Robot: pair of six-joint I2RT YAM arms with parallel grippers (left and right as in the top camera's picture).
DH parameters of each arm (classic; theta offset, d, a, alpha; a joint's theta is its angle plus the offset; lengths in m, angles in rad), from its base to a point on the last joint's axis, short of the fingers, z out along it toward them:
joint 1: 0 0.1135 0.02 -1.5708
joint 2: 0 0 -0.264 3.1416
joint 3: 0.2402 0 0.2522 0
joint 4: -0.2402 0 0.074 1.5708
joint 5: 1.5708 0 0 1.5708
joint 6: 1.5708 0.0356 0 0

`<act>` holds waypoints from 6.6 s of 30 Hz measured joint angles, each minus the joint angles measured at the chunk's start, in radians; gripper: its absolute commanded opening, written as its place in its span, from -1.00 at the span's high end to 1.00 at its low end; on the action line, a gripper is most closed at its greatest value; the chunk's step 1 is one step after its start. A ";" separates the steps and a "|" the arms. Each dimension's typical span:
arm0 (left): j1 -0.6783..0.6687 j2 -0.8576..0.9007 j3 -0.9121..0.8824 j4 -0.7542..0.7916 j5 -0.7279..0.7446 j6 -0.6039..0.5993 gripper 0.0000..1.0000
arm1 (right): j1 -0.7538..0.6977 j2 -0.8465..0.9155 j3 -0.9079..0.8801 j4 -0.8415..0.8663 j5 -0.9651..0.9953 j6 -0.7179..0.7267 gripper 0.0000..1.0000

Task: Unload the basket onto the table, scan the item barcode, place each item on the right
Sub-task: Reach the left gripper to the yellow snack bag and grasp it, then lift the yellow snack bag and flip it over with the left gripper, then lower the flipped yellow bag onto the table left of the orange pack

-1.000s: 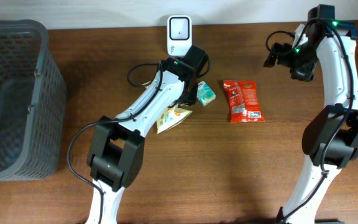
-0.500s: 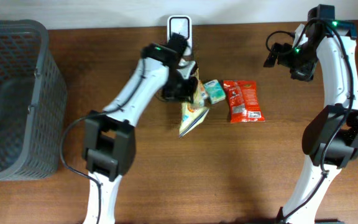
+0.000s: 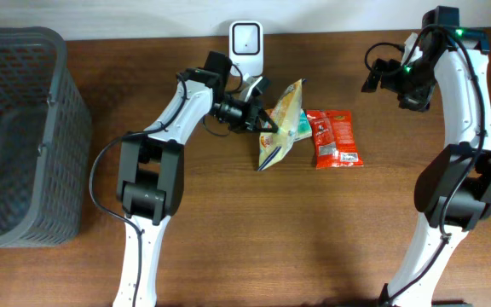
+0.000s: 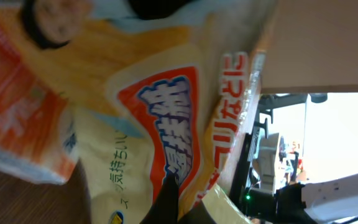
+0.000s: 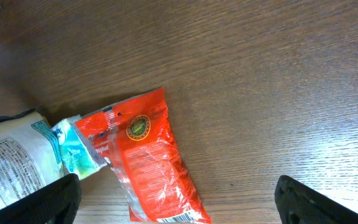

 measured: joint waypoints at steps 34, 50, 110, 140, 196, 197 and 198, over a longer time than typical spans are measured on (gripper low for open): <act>-0.090 -0.016 0.178 -0.285 -1.035 -0.215 1.00 | 0.000 0.000 0.000 -0.001 0.000 0.000 -0.97; -0.052 -0.095 0.206 -0.076 -1.081 -0.338 1.00 | 0.000 0.000 0.000 -0.001 0.000 0.000 -0.97; 0.036 0.105 0.874 -0.711 -1.312 -0.333 1.00 | 0.000 0.000 0.000 0.001 0.000 0.000 -0.97; 0.074 0.065 0.232 -0.504 -1.349 -0.247 1.00 | 0.000 0.000 0.000 0.001 0.000 0.000 -0.97; 0.093 -0.033 0.193 -0.487 -1.234 -0.362 1.00 | 0.000 0.000 0.000 0.000 0.000 0.000 -0.96; 0.093 -0.032 0.275 -0.518 -1.242 -0.362 1.00 | 0.000 0.000 0.000 -0.002 0.000 0.000 -0.97; 0.093 -0.032 0.346 -0.552 -1.235 -0.362 1.00 | 0.000 0.000 0.000 0.001 0.000 0.000 -0.97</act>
